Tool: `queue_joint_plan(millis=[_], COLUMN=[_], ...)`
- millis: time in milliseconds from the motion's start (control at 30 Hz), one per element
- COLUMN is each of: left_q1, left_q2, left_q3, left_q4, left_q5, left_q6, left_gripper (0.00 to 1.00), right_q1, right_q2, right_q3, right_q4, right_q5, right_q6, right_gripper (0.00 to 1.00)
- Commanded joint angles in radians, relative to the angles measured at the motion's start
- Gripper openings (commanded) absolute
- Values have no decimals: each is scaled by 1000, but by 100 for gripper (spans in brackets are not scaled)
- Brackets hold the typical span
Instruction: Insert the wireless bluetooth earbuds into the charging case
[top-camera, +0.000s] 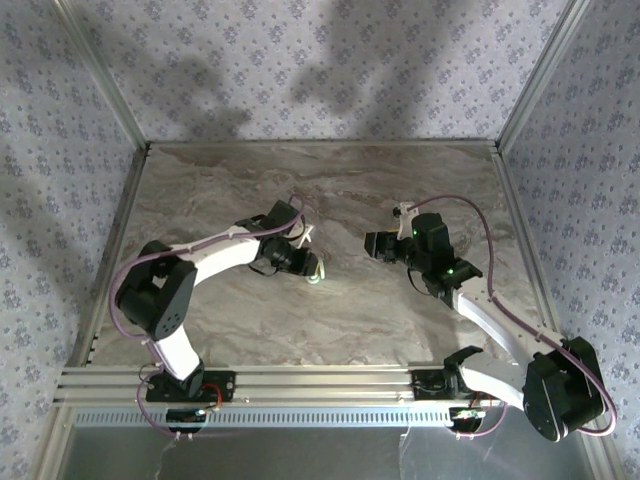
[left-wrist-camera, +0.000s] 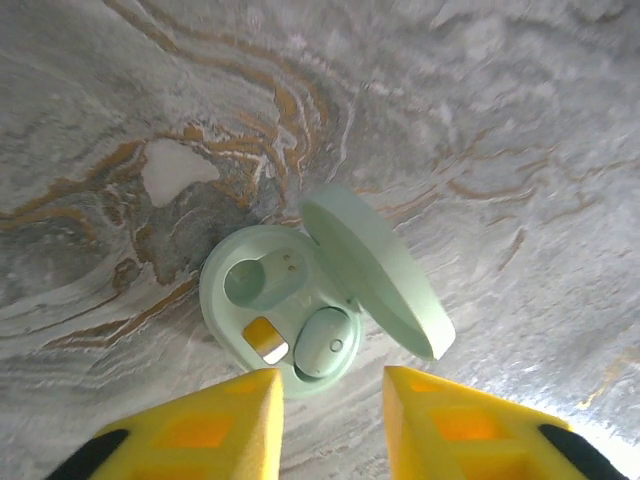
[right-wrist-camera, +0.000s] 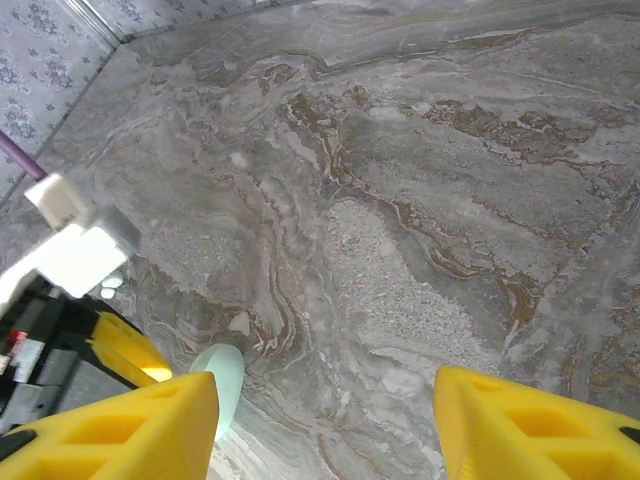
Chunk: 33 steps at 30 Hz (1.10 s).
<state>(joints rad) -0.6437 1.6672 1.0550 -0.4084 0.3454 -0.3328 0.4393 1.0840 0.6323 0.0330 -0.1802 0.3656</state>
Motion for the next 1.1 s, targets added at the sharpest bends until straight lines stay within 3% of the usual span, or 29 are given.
queue_joint_plan(millis=[0, 533, 733, 1067], left_q1=[-7, 41, 80, 190], left_q2=[-106, -471, -537, -640], left_q3=[-37, -237, -301, -386], left_q4=[-16, 20, 14, 2], left_q5=[-44, -114, -137, -234], left_q6=[-29, -142, -171, -235], left_gripper=[41, 98, 100, 100], right_q1=[12, 134, 193, 290], right_q2=[-1, 91, 149, 359], right_q3=[14, 58, 90, 236], right_q4=[1, 13, -2, -139], right_q5=[-31, -50, -25, 67], right_q6=[-19, -89, -122, -177], right_gripper=[62, 87, 100, 100])
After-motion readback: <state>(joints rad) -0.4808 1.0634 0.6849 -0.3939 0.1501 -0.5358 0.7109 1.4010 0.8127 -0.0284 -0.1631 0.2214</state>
